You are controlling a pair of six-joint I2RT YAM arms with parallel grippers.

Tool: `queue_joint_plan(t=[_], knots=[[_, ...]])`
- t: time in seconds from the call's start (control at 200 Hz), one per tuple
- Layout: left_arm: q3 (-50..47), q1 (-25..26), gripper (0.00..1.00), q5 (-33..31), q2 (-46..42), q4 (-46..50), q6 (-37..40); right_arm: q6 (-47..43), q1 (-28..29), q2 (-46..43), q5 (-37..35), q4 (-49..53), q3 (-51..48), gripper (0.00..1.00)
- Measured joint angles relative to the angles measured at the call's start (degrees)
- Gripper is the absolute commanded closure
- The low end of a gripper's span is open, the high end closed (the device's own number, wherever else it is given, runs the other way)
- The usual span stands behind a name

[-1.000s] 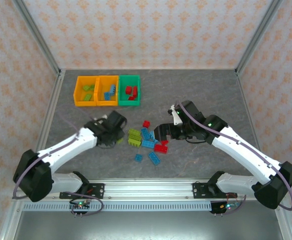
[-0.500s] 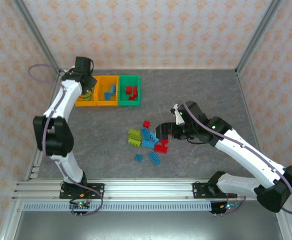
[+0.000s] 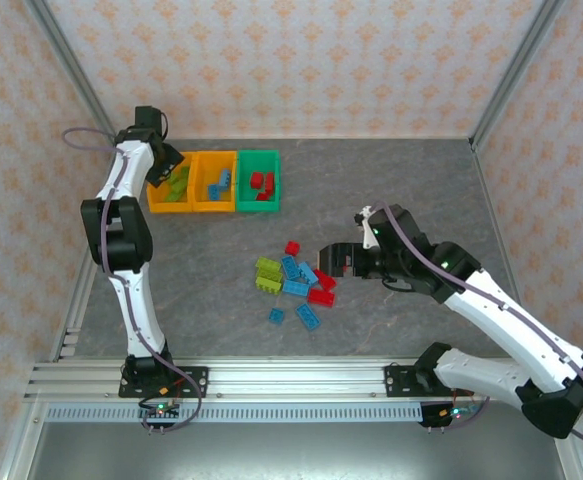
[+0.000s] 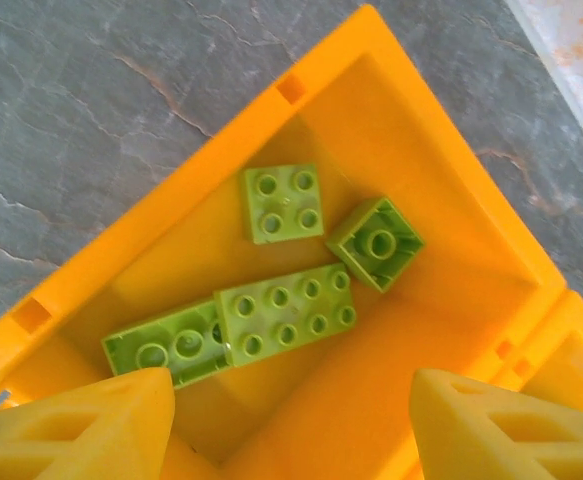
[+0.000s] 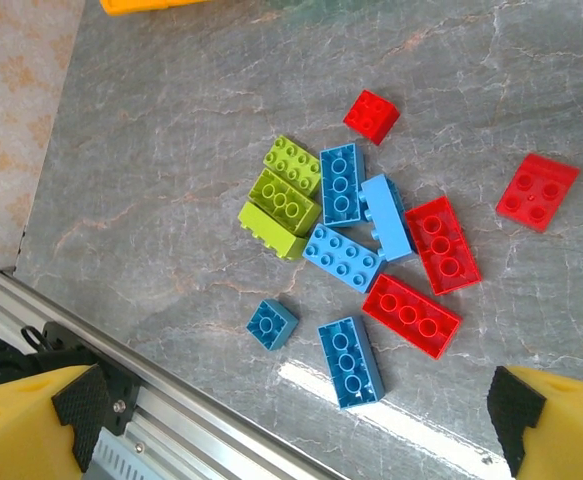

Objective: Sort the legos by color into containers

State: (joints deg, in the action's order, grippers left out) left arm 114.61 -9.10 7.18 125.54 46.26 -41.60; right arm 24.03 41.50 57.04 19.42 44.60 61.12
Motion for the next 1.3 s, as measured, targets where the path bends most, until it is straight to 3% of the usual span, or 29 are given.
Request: queue_joint_plan(t=[0.13,0.26,0.415,0.535,0.696,0.976,1.131,1.296], knots=[[-7.98,0.87,0.37,1.81,-7.89,-1.64,-0.07,2.32,0.00,-0.13,-4.68,-0.76,-1.62,0.01],[-17.64,4.92,0.37,1.95,-22.21,-3.72,0.90,5.51,-0.04,2.38,-12.26,-1.05,-2.05,0.01],[-27.08,18.03,0.35,1.57,-40.44,-8.13,6.27,8.85,-1.11,8.63,-18.45,-1.53,-2.05,0.01],[-34.53,27.12,0.34,2.01,-49.29,-10.21,12.46,10.40,-2.62,14.78,-19.71,-2.71,-2.05,0.01],[-44.50,34.69,0.20,7.43,-56.70,-10.64,23.82,10.93,-4.57,23.67,-18.95,-5.57,-2.05,0.01],[-53.92,36.02,0.05,24.00,-61.18,-6.21,45.62,11.72,-6.08,41.55,-18.08,-10.43,0.48,0.35],[-54.03,36.02,0.02,26.91,-62.03,-5.29,51.45,12.74,-6.54,46.05,-17.73,-12.26,1.84,0.61],[-55.12,36.02,0.00,27.85,-64.57,-5.09,54.34,13.25,-6.56,44.89,-17.51,-12.79,1.81,0.69]])
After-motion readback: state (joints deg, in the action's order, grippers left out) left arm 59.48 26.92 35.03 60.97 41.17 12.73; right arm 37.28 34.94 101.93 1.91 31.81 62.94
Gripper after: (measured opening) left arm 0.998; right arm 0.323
